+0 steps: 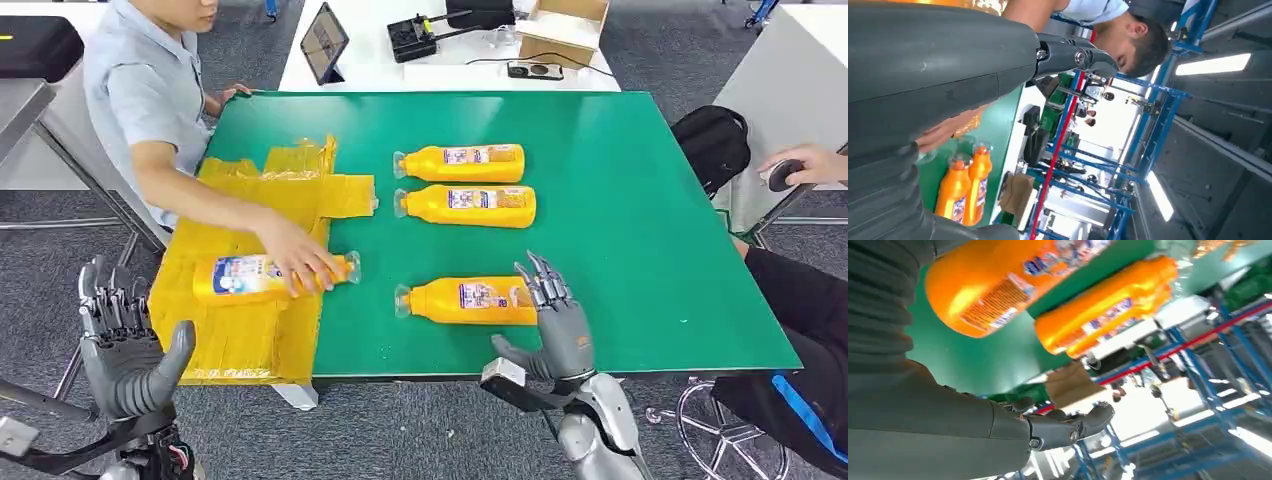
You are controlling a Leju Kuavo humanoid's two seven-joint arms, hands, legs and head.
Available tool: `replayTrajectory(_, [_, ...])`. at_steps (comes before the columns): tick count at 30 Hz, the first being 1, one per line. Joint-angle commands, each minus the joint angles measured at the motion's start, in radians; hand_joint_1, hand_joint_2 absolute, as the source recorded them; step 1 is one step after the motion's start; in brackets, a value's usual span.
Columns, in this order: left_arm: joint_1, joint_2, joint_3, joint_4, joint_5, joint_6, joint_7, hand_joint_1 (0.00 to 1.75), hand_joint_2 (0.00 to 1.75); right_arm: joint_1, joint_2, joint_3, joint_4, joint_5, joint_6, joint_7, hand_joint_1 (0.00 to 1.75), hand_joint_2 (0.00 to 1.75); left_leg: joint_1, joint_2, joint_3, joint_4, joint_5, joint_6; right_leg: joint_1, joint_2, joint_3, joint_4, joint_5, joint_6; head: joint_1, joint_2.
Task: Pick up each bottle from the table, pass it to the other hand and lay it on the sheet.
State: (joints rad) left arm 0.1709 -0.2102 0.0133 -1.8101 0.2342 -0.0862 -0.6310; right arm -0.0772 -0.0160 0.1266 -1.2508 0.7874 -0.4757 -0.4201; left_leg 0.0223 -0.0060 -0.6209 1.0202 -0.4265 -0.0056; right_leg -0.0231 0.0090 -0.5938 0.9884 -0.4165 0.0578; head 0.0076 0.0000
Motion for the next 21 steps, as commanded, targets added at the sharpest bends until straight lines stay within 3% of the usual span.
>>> replayTrajectory(1, [-0.086, 0.019, -0.102, 0.087, -0.083, 0.047, -0.027, 0.00, 1.75, -0.230, -0.025, -0.060, 0.429, -0.025, 0.043, 0.005, 0.00, 1.75, 0.000, 0.001, 0.004, -0.001, 0.000, 0.002, 0.001, 0.000, 0.004, -0.003, 0.001, -0.002, 0.000, 0.000])
replayTrajectory(12, [-0.089, 0.036, -0.163, 0.090, -0.141, 0.072, -0.035, 0.00, 1.75, -0.340, -0.042, 0.006, 0.574, 0.093, 0.075, 0.123, 0.00, 1.75, -0.001, 0.001, 0.004, -0.001, 0.001, 0.003, 0.000, 0.001, 0.003, -0.001, 0.001, -0.001, 0.000, 0.000])
replayTrajectory(21, [-0.093, 0.037, -0.165, 0.094, -0.141, 0.071, -0.034, 0.00, 1.75, -0.353, -0.043, 0.009, 0.582, 0.097, 0.080, 0.128, 0.00, 1.75, -0.001, 0.000, 0.003, -0.001, 0.001, 0.003, 0.000, -0.001, 0.003, -0.001, 0.001, -0.001, 0.000, 0.000])
